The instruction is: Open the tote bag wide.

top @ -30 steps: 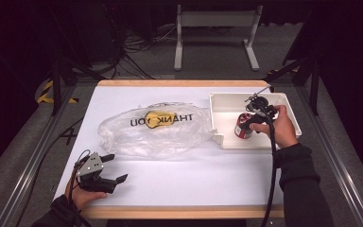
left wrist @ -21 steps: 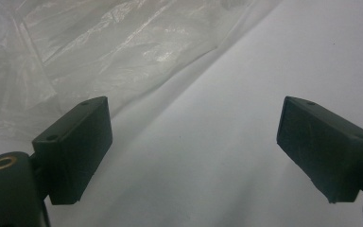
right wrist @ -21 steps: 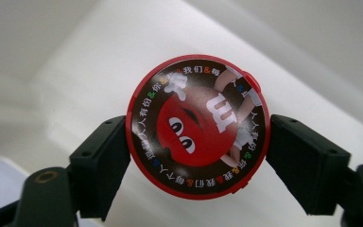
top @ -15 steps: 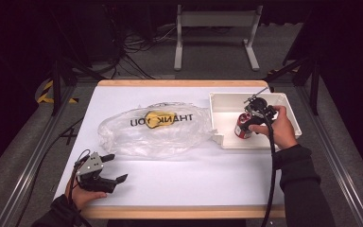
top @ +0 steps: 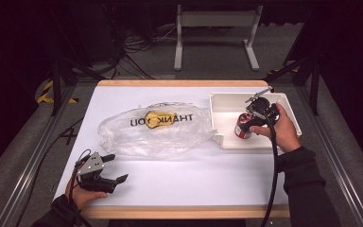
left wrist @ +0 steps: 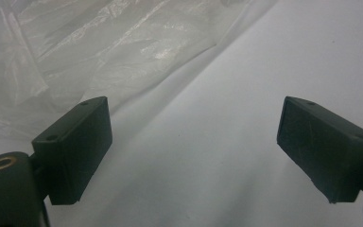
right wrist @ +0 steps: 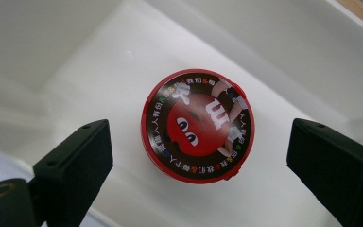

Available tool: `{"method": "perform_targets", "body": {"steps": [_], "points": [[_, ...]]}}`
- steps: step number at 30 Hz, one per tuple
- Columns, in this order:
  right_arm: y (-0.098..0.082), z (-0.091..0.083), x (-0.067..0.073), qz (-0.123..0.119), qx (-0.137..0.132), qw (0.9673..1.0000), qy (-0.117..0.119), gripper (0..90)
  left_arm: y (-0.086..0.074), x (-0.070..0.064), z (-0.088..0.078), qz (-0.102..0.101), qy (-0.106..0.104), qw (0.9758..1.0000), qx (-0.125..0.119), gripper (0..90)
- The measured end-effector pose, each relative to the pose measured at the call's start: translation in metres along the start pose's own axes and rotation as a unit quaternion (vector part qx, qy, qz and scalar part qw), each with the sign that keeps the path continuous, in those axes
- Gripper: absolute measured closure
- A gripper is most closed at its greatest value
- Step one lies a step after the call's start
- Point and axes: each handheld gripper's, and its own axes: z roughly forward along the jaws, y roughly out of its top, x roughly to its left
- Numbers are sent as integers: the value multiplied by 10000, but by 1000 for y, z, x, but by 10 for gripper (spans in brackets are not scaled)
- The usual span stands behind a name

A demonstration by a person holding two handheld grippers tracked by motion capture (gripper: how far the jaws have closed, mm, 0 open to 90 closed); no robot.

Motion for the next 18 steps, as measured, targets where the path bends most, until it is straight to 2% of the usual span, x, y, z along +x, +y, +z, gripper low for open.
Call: {"method": "perform_targets", "body": {"steps": [8, 11, 12, 14, 18], "points": [[-1, -7, 4, -94, -56, 9999, 1, 89, 0, 1, 0, -15, -49, 10000, -1, 119], [-2, -9, 8, -192, -111, 9997, -114, 97, 0, 0, 0, -14, -50, 10000, -30, 119], [-3, -9, 11, -329, -85, 9993, -168, 97, 0, 0, 0, 16, -26, 10000, -42, 120], [-4, -11, 14, -401, -105, 9989, -207, 96, 0, 0, -1, 24, -20, 10000, -41, 119], [-9, -15, 17, -420, -204, 9988, -178, 69, 0, -1, 0, 17, -25, 10000, -20, 119]]}}
